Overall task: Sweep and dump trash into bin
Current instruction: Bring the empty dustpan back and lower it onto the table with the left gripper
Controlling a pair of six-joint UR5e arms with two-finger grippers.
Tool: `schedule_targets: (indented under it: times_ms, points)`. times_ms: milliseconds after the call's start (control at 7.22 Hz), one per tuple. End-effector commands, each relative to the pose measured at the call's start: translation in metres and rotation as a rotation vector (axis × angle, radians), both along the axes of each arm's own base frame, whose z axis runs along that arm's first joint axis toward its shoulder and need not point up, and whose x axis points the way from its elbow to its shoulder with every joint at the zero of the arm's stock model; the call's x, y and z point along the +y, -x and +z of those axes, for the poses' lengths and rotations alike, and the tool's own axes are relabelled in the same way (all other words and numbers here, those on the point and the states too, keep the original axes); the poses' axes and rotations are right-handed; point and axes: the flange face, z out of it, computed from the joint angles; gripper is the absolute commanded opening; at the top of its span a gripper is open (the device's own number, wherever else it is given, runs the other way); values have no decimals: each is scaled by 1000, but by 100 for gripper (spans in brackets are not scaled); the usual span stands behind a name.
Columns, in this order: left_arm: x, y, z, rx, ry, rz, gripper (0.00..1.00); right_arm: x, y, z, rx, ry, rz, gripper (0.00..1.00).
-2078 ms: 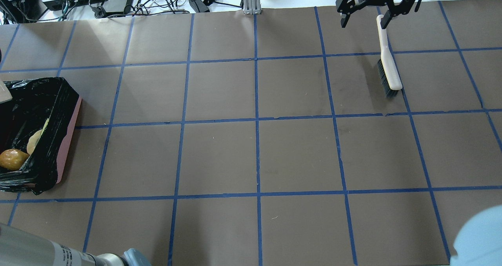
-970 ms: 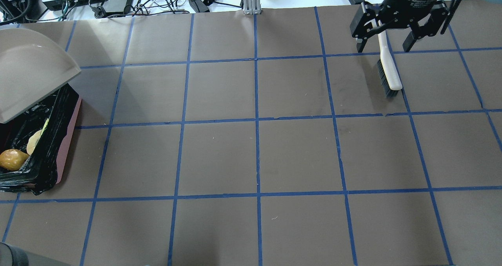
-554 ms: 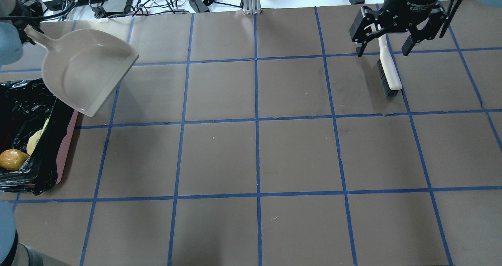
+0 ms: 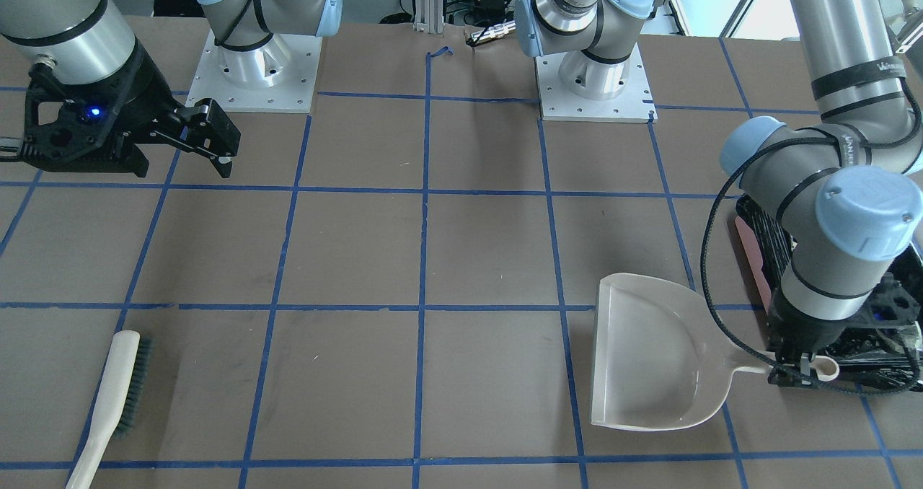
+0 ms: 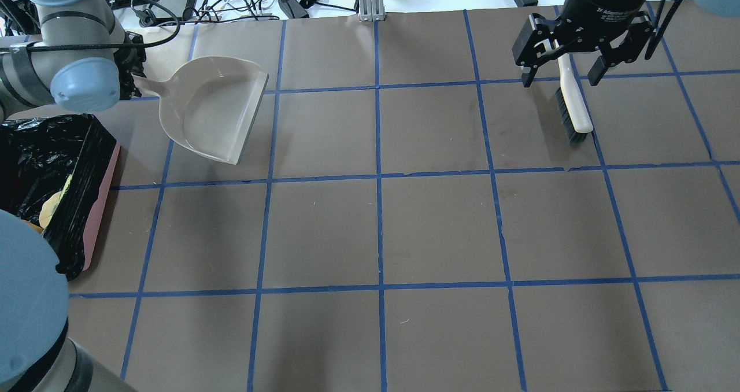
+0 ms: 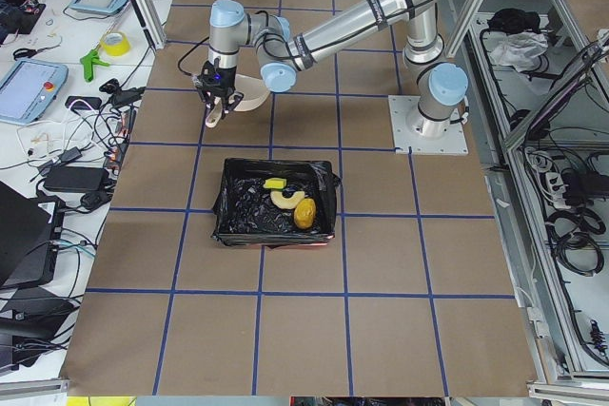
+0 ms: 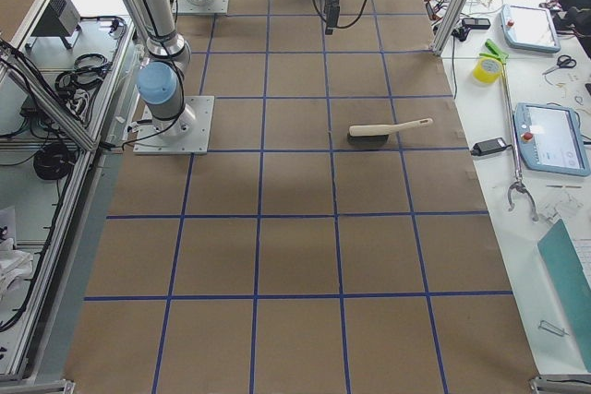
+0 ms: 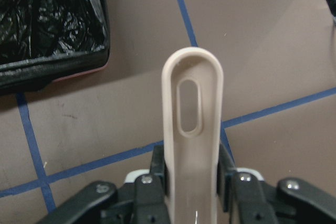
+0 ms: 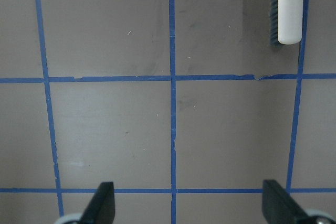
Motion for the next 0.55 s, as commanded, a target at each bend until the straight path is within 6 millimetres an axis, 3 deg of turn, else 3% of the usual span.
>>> schedule_targets:
  times_ms: [0,139,416]
  points:
    - [-12,15,-44,60,-25,50,0,0,0,-1,0,-3,0,100]
    - [-18,37,-50,93,-10,101,0,1,0,0,0,-2,0,100]
    - [-24,48,-75,106,-23,183,0,0,0,-1,0,-3,-1,100]
